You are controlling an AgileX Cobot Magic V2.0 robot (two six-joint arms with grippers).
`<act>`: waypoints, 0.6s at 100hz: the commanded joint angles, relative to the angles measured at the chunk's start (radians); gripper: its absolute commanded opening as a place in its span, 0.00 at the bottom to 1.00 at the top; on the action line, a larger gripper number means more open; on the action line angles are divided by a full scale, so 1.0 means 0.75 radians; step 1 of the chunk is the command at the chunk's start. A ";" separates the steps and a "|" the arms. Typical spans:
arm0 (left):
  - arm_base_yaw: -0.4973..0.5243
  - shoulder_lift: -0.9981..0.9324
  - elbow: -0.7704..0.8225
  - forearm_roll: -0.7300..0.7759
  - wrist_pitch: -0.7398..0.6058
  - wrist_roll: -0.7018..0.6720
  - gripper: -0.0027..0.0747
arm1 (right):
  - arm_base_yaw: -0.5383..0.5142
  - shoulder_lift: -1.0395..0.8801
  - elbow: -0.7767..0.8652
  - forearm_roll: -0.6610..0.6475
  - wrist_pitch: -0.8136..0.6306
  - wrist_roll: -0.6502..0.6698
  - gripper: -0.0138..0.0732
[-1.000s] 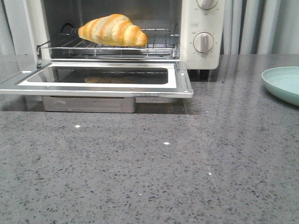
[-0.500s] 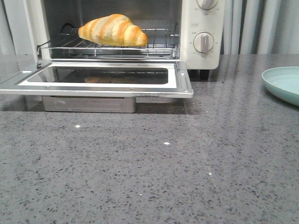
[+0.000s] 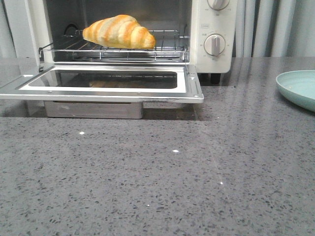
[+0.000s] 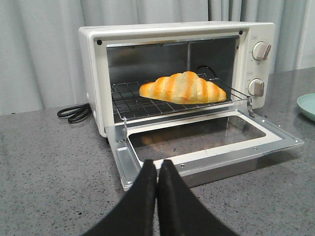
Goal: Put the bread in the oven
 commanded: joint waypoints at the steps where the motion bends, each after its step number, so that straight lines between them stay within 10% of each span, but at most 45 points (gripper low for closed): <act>1: 0.001 0.024 -0.034 0.004 -0.096 -0.005 0.01 | -0.008 -0.028 0.034 -0.031 -0.046 -0.008 0.07; 60: 0.001 0.024 -0.034 -0.037 -0.092 -0.005 0.01 | -0.008 -0.028 0.034 -0.031 -0.046 -0.008 0.07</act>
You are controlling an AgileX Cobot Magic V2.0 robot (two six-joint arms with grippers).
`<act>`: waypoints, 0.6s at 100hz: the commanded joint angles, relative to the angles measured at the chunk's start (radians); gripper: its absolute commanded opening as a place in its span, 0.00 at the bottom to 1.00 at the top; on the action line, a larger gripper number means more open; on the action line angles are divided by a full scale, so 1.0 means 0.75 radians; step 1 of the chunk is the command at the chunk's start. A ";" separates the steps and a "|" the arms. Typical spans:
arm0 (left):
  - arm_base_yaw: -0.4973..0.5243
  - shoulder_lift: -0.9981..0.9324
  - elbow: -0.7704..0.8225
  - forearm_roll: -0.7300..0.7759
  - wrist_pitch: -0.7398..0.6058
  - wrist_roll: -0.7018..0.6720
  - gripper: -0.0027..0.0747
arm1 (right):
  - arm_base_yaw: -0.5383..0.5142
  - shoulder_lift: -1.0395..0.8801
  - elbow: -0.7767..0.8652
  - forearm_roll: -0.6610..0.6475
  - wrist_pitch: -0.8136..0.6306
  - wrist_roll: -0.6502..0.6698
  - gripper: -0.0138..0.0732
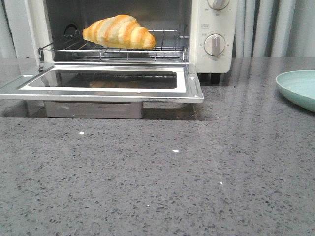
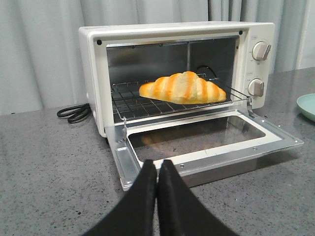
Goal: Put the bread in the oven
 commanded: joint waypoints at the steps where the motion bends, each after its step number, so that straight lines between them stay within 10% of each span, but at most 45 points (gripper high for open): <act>1: 0.001 0.024 -0.034 -0.035 -0.092 -0.005 0.01 | -0.008 -0.028 0.034 -0.031 -0.046 -0.008 0.07; 60: 0.515 0.024 0.208 -0.679 -0.213 0.591 0.01 | -0.008 -0.028 0.034 -0.031 -0.046 -0.008 0.07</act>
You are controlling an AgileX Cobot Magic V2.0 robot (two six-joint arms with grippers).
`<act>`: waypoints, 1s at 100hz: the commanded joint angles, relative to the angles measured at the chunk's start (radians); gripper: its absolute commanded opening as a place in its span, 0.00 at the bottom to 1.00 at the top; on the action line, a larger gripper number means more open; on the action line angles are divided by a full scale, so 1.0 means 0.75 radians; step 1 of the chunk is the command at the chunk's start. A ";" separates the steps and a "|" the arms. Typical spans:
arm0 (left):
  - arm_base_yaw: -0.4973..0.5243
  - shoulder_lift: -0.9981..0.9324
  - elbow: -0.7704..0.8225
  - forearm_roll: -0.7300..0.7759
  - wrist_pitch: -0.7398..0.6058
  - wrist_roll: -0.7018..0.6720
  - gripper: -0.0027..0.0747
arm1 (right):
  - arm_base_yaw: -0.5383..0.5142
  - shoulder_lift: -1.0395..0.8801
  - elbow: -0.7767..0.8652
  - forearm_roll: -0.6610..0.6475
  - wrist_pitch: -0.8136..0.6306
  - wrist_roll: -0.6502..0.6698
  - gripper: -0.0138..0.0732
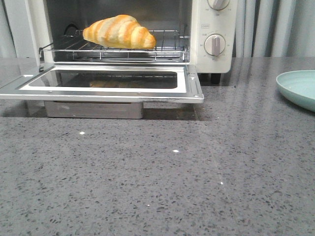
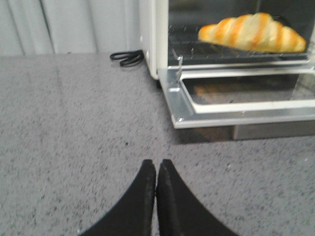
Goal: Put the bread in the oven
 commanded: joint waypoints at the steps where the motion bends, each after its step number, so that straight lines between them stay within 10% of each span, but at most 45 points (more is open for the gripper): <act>1: 0.014 0.024 -0.001 -0.035 -0.123 0.026 0.01 | -0.008 -0.028 0.034 -0.029 -0.046 -0.005 0.07; 100: 0.273 -0.063 0.157 -0.159 -0.097 0.158 0.01 | -0.008 -0.028 0.034 -0.029 -0.046 -0.005 0.07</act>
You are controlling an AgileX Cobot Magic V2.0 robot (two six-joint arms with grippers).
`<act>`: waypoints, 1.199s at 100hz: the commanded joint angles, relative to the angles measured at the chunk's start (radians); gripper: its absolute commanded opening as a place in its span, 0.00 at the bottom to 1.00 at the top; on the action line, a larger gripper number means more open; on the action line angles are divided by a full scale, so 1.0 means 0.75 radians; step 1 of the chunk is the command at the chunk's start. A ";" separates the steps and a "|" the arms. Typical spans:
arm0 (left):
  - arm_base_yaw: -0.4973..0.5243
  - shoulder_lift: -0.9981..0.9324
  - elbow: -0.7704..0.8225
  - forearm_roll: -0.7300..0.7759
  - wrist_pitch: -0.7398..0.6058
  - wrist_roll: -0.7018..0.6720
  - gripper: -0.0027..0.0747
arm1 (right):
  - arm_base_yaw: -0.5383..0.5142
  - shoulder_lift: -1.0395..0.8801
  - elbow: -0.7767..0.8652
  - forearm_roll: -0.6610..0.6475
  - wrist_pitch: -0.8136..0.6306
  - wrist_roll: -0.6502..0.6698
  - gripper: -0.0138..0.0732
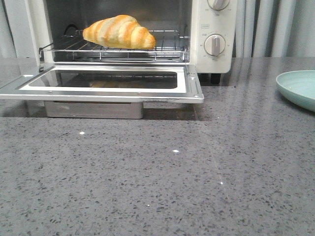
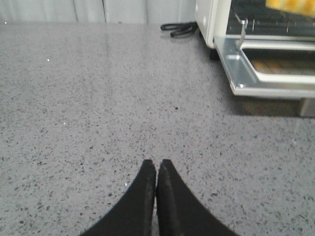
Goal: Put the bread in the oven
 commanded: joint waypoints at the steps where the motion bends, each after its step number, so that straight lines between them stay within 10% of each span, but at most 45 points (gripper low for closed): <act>1: 0.005 -0.037 0.030 -0.016 -0.069 0.019 0.01 | -0.008 -0.028 0.034 -0.027 -0.046 -0.005 0.07; 120: 0.016 -0.037 0.030 -0.018 -0.042 0.019 0.01 | -0.008 -0.028 0.034 -0.027 -0.042 -0.005 0.07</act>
